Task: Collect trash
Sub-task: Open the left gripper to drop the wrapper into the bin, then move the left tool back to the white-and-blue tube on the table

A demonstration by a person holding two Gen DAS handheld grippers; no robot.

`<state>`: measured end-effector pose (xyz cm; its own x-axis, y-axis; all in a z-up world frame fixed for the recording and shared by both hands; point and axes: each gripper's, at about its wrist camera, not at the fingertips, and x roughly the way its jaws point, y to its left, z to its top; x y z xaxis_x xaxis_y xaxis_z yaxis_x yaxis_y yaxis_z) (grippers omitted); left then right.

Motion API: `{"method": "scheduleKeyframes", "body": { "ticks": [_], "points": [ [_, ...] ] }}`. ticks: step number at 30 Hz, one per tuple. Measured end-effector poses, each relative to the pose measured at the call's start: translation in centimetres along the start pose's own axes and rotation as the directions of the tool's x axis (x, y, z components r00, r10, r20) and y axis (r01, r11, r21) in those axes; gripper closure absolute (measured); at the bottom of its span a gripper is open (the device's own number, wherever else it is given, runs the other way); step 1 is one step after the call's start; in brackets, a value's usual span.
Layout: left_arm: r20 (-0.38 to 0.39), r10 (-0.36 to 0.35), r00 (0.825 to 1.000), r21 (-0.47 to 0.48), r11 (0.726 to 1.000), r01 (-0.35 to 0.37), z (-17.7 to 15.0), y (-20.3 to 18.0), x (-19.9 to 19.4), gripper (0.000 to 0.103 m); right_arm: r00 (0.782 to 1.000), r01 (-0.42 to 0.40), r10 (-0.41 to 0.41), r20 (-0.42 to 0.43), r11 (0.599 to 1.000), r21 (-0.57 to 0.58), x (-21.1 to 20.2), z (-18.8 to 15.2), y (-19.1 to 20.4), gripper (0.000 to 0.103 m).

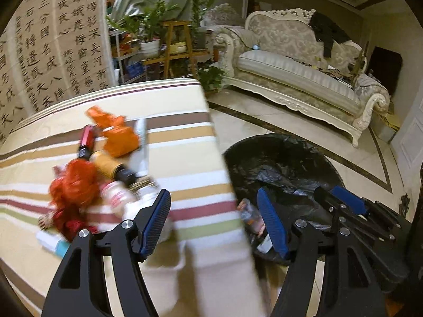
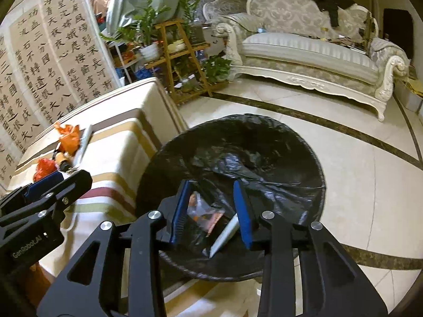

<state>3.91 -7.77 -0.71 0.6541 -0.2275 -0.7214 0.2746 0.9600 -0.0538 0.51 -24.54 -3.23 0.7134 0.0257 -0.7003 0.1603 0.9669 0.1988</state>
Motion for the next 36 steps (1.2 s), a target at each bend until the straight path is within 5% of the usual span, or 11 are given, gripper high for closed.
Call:
{"method": "scheduleKeyframes", "body": {
  "ticks": [20, 29, 36],
  "points": [
    [-0.090, 0.150, 0.985, -0.241, 0.956, -0.168, -5.4, 12.5, -4.3, 0.035, 0.991, -0.132, 0.126, -0.050, 0.981, -0.140, -0.5, -1.5, 8.8, 0.068],
    [-0.148, 0.254, 0.956, -0.309, 0.906, -0.289, -6.9, 17.3, -4.6, 0.035, 0.989, -0.144, 0.135, -0.066, 0.976, -0.164, -0.4, -1.7, 10.1, 0.068],
    [-0.155, 0.306, 0.939, -0.287, 0.896, -0.340, -6.6, 18.4, -3.6, 0.035, 0.988, -0.147, 0.135, -0.078, 0.974, -0.172, 0.1, -1.6, 10.6, 0.068]
  ]
}}
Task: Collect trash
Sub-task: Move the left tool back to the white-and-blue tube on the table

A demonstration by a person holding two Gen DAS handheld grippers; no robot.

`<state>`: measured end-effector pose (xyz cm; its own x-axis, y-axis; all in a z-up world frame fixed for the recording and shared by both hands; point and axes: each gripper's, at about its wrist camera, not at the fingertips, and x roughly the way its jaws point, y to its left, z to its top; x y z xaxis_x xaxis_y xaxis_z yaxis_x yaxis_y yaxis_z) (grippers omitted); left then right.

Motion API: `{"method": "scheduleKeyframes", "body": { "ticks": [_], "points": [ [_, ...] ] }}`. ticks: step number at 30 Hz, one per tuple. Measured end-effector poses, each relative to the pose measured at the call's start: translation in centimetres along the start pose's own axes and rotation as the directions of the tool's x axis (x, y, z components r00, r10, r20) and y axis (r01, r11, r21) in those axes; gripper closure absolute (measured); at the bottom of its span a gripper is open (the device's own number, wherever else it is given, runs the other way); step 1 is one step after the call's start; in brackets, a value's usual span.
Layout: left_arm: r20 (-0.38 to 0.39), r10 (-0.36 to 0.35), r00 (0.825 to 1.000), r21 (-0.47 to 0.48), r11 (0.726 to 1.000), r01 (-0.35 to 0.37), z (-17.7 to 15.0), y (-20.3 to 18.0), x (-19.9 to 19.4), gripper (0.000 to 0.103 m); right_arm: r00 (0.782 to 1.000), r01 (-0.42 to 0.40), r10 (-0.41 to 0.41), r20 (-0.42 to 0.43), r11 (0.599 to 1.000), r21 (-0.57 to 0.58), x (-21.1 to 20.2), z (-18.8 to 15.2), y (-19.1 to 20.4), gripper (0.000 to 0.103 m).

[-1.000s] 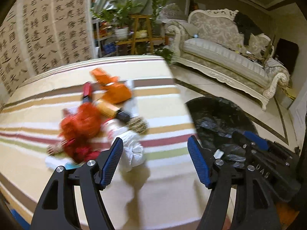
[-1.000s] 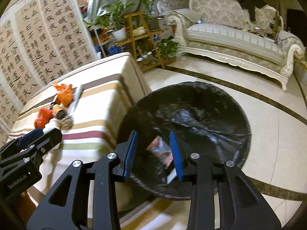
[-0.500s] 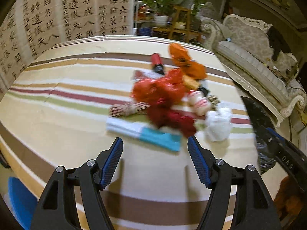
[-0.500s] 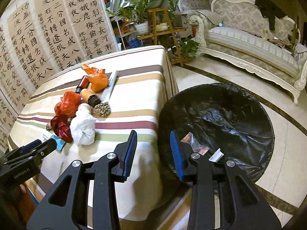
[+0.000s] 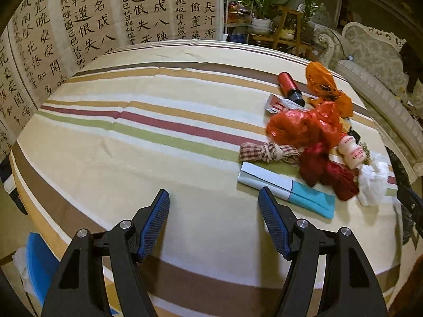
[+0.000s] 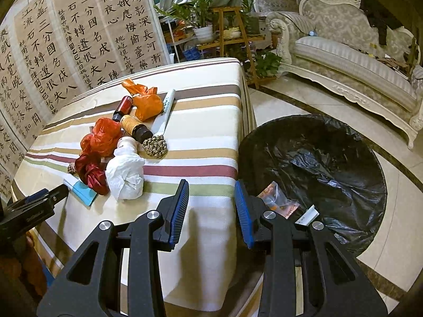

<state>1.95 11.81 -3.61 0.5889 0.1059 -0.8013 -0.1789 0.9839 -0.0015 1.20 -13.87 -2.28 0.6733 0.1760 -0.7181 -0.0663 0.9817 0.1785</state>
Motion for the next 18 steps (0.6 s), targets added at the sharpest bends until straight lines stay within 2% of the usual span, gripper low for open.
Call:
{"method": "scheduleKeyframes", "body": {
  "ticks": [10, 18],
  "points": [
    [-0.009, 0.005, 1.000, 0.019, 1.000, -0.005, 1.9, -0.1, 1.5, 0.031, 1.000, -0.001, 0.001, -0.002, 1.000, 0.000, 0.3, 0.2, 0.1, 0.067],
    [-0.026, 0.021, 0.999, 0.009, 1.000, -0.021, 1.0, 0.5, 0.6, 0.031, 1.000, -0.022, 0.022, 0.002, 1.000, 0.005, 0.3, 0.6, 0.0, 0.067]
  ]
}}
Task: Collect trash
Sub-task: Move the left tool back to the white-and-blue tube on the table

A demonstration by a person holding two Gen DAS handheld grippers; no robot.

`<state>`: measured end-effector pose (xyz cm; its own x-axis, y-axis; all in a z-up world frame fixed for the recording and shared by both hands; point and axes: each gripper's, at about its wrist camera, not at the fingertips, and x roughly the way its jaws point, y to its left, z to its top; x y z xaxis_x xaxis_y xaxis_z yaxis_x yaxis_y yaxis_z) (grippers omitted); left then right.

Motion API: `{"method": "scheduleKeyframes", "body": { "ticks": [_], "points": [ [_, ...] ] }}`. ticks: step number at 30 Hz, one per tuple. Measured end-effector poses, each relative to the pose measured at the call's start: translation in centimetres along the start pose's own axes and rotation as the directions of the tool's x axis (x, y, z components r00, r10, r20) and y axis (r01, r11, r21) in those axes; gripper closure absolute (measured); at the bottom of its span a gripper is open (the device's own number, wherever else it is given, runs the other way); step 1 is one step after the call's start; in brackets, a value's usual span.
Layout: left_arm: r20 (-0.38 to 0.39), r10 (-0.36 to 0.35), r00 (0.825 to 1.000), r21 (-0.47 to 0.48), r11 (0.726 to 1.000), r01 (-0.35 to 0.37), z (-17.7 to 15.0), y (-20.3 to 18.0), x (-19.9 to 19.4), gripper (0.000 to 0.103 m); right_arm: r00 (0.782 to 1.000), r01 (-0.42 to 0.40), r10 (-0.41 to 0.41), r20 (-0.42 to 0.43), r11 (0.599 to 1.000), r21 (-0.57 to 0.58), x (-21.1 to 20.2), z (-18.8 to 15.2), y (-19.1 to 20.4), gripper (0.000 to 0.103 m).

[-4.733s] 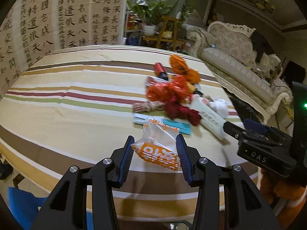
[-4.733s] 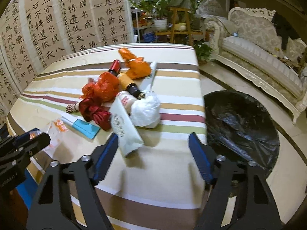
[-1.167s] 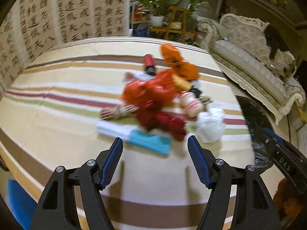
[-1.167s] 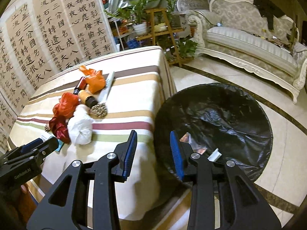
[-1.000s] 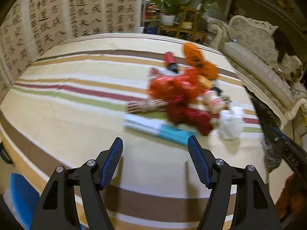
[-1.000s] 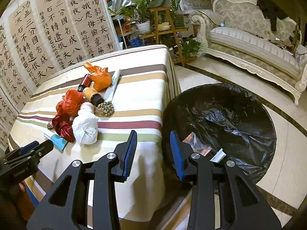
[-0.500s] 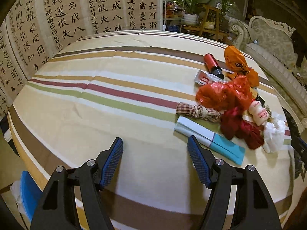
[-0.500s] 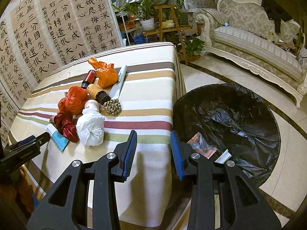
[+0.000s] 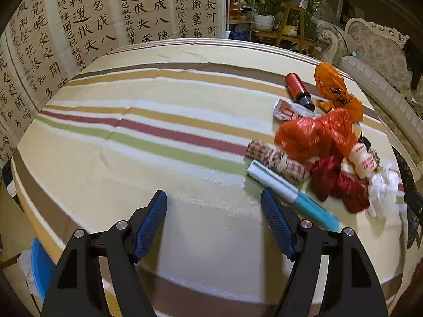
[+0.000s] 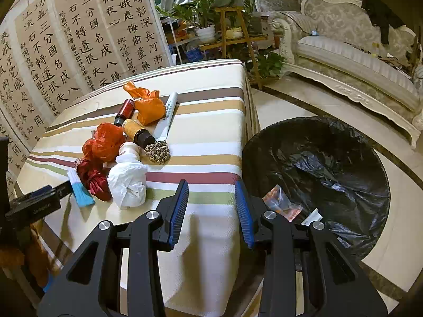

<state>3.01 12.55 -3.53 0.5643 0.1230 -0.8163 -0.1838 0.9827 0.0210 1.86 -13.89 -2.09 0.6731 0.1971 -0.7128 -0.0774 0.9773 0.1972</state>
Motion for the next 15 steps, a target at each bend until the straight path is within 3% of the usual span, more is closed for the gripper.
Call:
{"method": "scheduleKeyframes", "body": {
  "ticks": [7, 15],
  "points": [
    [-0.013, -0.015, 1.000, -0.027, 1.000, 0.015, -0.7, -0.3, -1.4, 0.031, 1.000, -0.021, 0.021, 0.009, 1.000, 0.015, -0.4, -0.5, -0.7, 0.067],
    [-0.008, -0.026, 1.000, 0.005, 1.000, 0.026, -0.2, -3.1, -1.1, 0.030, 1.000, -0.018, 0.016, 0.026, 0.998, 0.058, -1.2, -0.9, -2.6, 0.067]
  ]
}}
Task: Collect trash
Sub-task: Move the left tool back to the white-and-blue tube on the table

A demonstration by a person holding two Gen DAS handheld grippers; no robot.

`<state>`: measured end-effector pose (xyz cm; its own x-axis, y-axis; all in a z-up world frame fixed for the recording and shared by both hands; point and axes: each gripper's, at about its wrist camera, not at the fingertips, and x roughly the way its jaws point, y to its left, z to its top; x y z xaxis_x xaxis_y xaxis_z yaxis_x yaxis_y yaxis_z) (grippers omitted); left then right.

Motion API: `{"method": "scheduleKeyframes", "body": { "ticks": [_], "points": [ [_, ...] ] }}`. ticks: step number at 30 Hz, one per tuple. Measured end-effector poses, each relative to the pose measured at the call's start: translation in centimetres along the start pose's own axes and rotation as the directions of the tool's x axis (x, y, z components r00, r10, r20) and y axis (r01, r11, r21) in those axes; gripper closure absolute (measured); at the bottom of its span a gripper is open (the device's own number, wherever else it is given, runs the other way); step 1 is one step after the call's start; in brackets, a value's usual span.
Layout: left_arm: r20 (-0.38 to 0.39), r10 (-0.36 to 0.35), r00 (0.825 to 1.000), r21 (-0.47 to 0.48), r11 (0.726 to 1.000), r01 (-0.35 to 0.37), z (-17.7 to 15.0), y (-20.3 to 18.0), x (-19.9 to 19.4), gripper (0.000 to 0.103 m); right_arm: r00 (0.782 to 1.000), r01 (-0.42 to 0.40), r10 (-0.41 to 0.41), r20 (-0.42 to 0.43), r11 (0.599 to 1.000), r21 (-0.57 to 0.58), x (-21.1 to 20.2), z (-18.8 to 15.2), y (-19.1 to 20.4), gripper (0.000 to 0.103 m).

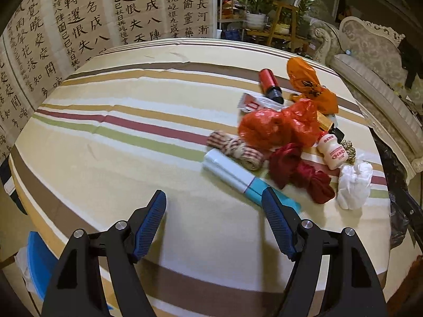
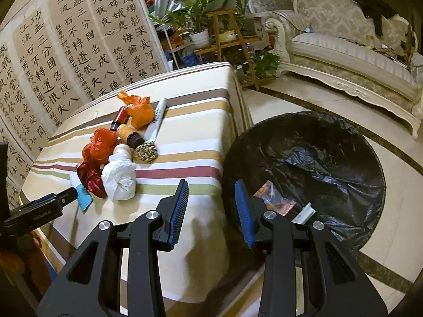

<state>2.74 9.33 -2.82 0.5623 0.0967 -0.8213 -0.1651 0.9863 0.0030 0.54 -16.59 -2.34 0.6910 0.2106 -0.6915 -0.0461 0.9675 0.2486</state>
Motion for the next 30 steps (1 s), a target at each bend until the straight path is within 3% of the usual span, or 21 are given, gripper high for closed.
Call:
{"method": "scheduleKeyframes", "body": {
  "ticks": [10, 30],
  "points": [
    [-0.009, 0.014, 1.000, -0.020, 1.000, -0.014, 1.3, -0.7, 1.4, 0.027, 1.000, 0.005, -0.005, -0.007, 0.999, 0.031, 0.2, -0.1, -1.2, 0.067],
    [-0.047, -0.045, 0.998, -0.029, 0.999, 0.044, -0.6, 1.9, -0.2, 0.026, 1.000, -0.012, 0.012, -0.011, 1.000, -0.018, -0.1, -0.5, 1.1, 0.067]
  ]
}}
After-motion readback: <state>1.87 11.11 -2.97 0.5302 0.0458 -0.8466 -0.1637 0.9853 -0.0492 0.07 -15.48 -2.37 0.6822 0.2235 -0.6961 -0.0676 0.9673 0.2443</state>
